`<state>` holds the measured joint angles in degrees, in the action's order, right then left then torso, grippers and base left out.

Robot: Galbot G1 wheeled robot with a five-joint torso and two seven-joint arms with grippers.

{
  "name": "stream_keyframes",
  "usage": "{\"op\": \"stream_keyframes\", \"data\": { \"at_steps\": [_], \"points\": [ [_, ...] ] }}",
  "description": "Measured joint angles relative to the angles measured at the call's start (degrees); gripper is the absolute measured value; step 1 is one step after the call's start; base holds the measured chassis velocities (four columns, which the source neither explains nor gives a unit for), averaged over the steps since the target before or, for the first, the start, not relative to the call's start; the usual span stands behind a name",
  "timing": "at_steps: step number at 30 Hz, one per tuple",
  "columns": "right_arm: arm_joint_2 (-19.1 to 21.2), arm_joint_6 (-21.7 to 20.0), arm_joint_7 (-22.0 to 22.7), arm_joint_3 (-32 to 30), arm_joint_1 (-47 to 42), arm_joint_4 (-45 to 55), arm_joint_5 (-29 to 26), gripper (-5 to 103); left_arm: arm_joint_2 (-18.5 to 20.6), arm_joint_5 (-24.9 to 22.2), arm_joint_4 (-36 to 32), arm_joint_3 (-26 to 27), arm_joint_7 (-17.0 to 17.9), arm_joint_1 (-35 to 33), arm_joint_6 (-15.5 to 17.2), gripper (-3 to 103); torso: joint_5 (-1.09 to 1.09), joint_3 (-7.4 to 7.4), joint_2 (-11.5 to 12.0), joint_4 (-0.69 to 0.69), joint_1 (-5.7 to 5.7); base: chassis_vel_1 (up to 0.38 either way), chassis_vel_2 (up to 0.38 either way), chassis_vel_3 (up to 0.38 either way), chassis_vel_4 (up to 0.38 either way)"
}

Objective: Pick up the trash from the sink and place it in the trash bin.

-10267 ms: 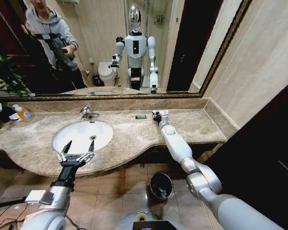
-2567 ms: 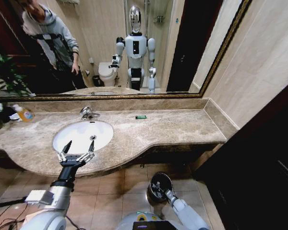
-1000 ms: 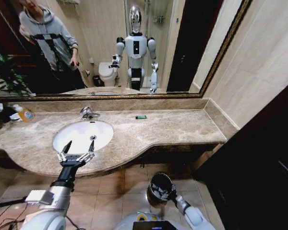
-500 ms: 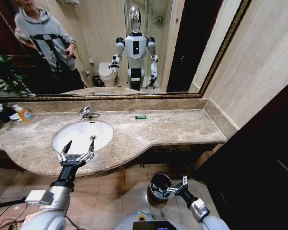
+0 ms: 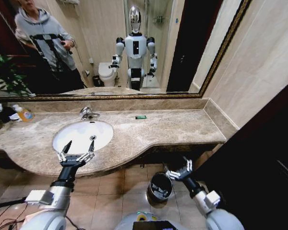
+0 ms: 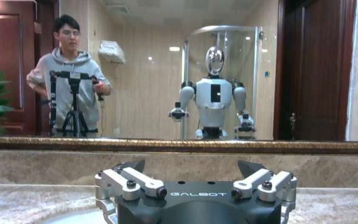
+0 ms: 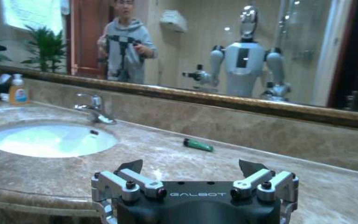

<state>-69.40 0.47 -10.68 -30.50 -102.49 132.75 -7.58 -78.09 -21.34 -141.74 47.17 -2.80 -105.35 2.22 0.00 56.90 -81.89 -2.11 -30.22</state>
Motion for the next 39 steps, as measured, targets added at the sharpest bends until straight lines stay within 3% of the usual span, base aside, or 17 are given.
{"op": "stream_keyframes", "data": {
  "at_steps": [8, 13, 20, 28, 35, 39],
  "points": [
    [6.5, -5.64, 0.41, 2.66, 10.32, -2.3, -6.61, 100, 0.0, 0.0, 0.0, 0.0, -0.01, 0.0, 0.0, 100, 0.0, 0.0, 0.0, 0.0, 0.0, 0.0, 0.0, 0.0, 0.0],
    [9.63, -6.48, 0.15, 4.43, 16.39, -5.45, -9.14, 100, 0.0, 0.0, 0.0, 0.0, 0.0, 0.0, 0.0, 100, 0.01, 0.01, 0.0, -0.01, 0.0, 0.0, 0.0, 0.0, 0.0],
    [14.29, -8.36, -0.34, 13.22, 30.11, -12.2, -12.46, 100, 0.0, 0.0, 0.0, 0.0, 0.0, 0.0, 0.0, 100, 0.01, 0.0, 0.0, 0.0, -0.01, 0.0, 0.0, 0.0, 0.0],
    [14.11, -9.21, -0.85, 22.64, 44.37, -19.98, -13.68, 100, 0.0, 0.0, 0.0, 0.01, 0.01, 0.0, 0.0, 100, -0.01, 0.01, 0.0, 0.0, -0.01, 0.0, 0.0, 0.0, 0.0],
    [9.27, -9.14, -1.59, 33.33, 59.05, -32.5, -13.98, 100, 0.01, 0.0, 0.0, 0.0, 0.0, 0.0, 0.0, 100, 0.0, 0.01, 0.01, 0.0, -0.01, 0.0, 0.0, 0.0, 0.0],
    [7.04, -9.23, -2.41, 35.37, 63.18, -36.72, -11.28, 100, 0.0, 0.0, 0.0, 0.0, 0.0, 0.0, 0.0, 100, -0.02, 0.0, 0.01, -0.01, -0.01, 0.0, 0.0, 0.0, 0.0]
  ]
}}
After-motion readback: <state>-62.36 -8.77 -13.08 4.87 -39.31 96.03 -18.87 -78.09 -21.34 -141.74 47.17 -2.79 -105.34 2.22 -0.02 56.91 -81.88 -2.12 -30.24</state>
